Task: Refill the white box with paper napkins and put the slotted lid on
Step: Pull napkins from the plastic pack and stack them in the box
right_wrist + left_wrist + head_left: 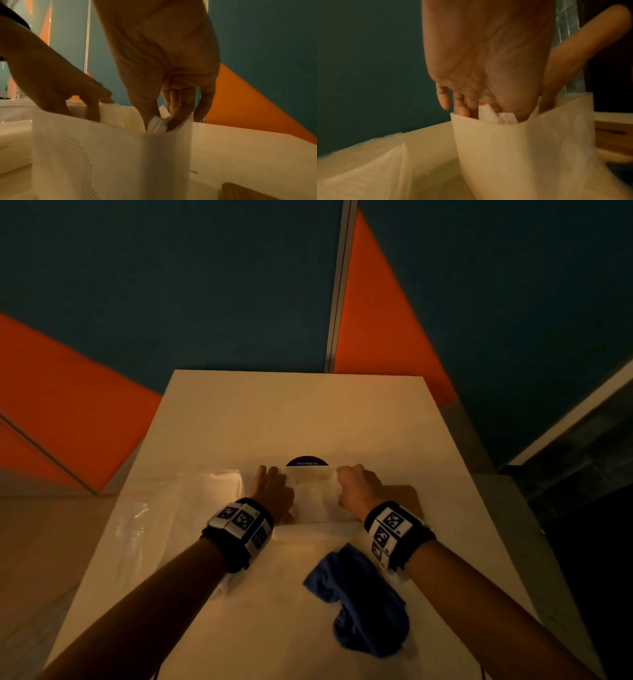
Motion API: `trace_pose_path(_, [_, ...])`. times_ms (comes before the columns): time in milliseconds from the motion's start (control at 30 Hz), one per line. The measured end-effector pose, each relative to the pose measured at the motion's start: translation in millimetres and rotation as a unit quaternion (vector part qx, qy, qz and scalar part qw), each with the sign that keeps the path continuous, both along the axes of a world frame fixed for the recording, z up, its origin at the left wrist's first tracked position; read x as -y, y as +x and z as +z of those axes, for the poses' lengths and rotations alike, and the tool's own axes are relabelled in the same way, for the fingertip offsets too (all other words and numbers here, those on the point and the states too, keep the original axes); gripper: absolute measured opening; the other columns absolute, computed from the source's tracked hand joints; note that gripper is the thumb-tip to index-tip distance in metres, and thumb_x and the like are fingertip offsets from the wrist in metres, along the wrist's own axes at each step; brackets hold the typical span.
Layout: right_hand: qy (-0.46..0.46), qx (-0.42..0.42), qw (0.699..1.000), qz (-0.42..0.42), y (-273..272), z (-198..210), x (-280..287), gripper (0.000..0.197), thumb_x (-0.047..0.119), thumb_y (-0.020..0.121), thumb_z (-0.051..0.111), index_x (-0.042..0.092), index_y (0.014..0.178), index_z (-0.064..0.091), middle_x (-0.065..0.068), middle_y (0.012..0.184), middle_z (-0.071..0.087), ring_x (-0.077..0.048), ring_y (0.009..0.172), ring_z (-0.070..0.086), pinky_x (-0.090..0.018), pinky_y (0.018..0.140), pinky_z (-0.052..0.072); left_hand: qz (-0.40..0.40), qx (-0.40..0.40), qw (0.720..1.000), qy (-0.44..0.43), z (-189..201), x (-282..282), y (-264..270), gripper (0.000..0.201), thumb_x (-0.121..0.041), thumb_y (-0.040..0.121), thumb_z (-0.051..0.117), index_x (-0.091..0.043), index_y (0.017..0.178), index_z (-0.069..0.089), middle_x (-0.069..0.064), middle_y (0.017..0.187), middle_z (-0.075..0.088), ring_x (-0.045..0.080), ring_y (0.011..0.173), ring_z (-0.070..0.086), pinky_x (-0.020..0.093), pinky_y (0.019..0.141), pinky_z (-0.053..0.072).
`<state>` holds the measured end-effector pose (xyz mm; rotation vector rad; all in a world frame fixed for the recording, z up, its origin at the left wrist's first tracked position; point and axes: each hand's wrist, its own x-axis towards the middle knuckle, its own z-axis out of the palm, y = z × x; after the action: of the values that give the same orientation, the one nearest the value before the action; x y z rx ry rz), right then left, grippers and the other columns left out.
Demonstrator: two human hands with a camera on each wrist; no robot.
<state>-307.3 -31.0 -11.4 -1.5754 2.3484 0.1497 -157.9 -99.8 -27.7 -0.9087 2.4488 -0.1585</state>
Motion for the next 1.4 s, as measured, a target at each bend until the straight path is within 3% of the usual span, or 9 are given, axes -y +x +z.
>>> trace_pose_path(200, [-0.034, -0.018, 0.999, 0.015, 2, -2, -3, 0.057, 0.005, 0.081, 0.067, 0.004, 0.129, 0.037, -0.018, 0.121, 0.056, -0.034, 0.102, 0.063, -0.040, 0.081, 0.051, 0.024, -0.025, 0.999, -0.007, 3, -1, -3, 0.058, -0.059, 0.076, 0.060, -0.027, 0.125, 0.056, 0.009, 0.140, 0.029, 0.031, 0.130, 0.023, 0.045, 0.111, 0.019])
trace_pose_path(333, [-0.090, -0.098, 0.987, 0.088, 0, 3, -6, 0.054, 0.011, 0.077, 0.070, 0.009, 0.125, 0.045, -0.013, 0.124, 0.050, -0.030, 0.112, 0.052, -0.039, 0.094, 0.041, 0.011, -0.121, 0.991, -0.049, 15, -7, -1, 0.055, -0.048, 0.078, 0.064, -0.022, 0.125, 0.054, 0.010, 0.136, 0.033, 0.029, 0.124, 0.031, 0.040, 0.101, 0.032])
trace_pose_path(467, [0.005, -0.092, 0.979, 0.183, 3, 3, 3, 0.040, 0.017, 0.083, 0.064, 0.009, 0.121, 0.056, -0.013, 0.125, 0.053, -0.030, 0.115, 0.052, -0.039, 0.095, 0.043, -0.005, -0.073, 0.997, -0.007, 13, -14, -20, 0.033, -0.021, 0.090, 0.056, -0.010, 0.120, 0.053, 0.013, 0.132, 0.045, 0.029, 0.120, 0.045, 0.039, 0.100, 0.039])
trace_pose_path(633, [0.109, -0.093, 0.974, 0.177, 6, -4, 6, 0.028, 0.016, 0.094, 0.052, 0.008, 0.119, 0.060, -0.012, 0.125, 0.061, -0.029, 0.118, 0.056, -0.038, 0.097, 0.045, -0.018, 0.053, 0.998, 0.031, -8, -11, -33, 0.032, -0.009, 0.096, 0.041, 0.000, 0.126, 0.046, 0.021, 0.138, 0.042, 0.036, 0.127, 0.042, 0.044, 0.104, 0.037])
trace_pose_path(967, [0.123, -0.071, 0.974, 0.176, 13, -8, 5, 0.027, 0.016, 0.093, 0.052, 0.008, 0.118, 0.062, -0.012, 0.123, 0.061, -0.028, 0.114, 0.057, -0.036, 0.093, 0.047, -0.025, -0.045, 0.993, 0.104, -20, 6, -18, 0.032, -0.014, 0.092, 0.052, -0.005, 0.122, 0.055, 0.014, 0.130, 0.054, 0.028, 0.123, 0.049, 0.037, 0.104, 0.042])
trace_pose_path(1067, [0.128, -0.029, 0.978, 0.160, 9, 3, 5, 0.026, 0.018, 0.089, 0.058, 0.009, 0.113, 0.063, -0.011, 0.121, 0.062, -0.030, 0.109, 0.060, -0.037, 0.088, 0.049, 0.029, -0.292, 0.943, 0.159, 3, 0, 11, 0.037, -0.017, 0.090, 0.057, -0.012, 0.126, 0.054, 0.010, 0.133, 0.054, 0.025, 0.125, 0.047, 0.036, 0.106, 0.039])
trace_pose_path(1200, [0.122, -0.037, 0.976, 0.176, 21, 32, 11, 0.039, 0.023, 0.086, 0.060, 0.015, 0.125, 0.058, -0.009, 0.128, 0.058, -0.028, 0.114, 0.058, -0.036, 0.094, 0.045, 0.161, -0.550, 0.820, 0.006, 17, -20, 80, 0.026, -0.010, 0.084, 0.063, -0.013, 0.110, 0.065, 0.010, 0.109, 0.067, 0.026, 0.101, 0.061, 0.033, 0.089, 0.048])
trace_pose_path(1267, [0.097, -0.022, 0.975, 0.199, 41, 48, 18, 0.037, 0.022, 0.088, 0.058, 0.015, 0.124, 0.058, -0.009, 0.128, 0.057, -0.028, 0.112, 0.058, -0.035, 0.091, 0.045, 0.270, -0.543, 0.795, -0.008, 11, -30, 119, 0.025, -0.006, 0.082, 0.063, -0.009, 0.107, 0.067, 0.014, 0.100, 0.070, 0.029, 0.089, 0.066, 0.033, 0.078, 0.051])
trace_pose_path(1400, [0.040, 0.025, 0.949, 0.311, 101, 62, 38, 0.026, 0.016, 0.084, 0.057, 0.014, 0.108, 0.066, -0.010, 0.113, 0.066, -0.030, 0.096, 0.065, -0.035, 0.079, 0.055, 0.408, -0.403, 0.817, 0.061, -15, -52, 172, 0.031, -0.013, 0.085, 0.062, -0.007, 0.115, 0.062, 0.019, 0.104, 0.069, 0.035, 0.094, 0.065, 0.038, 0.082, 0.049])
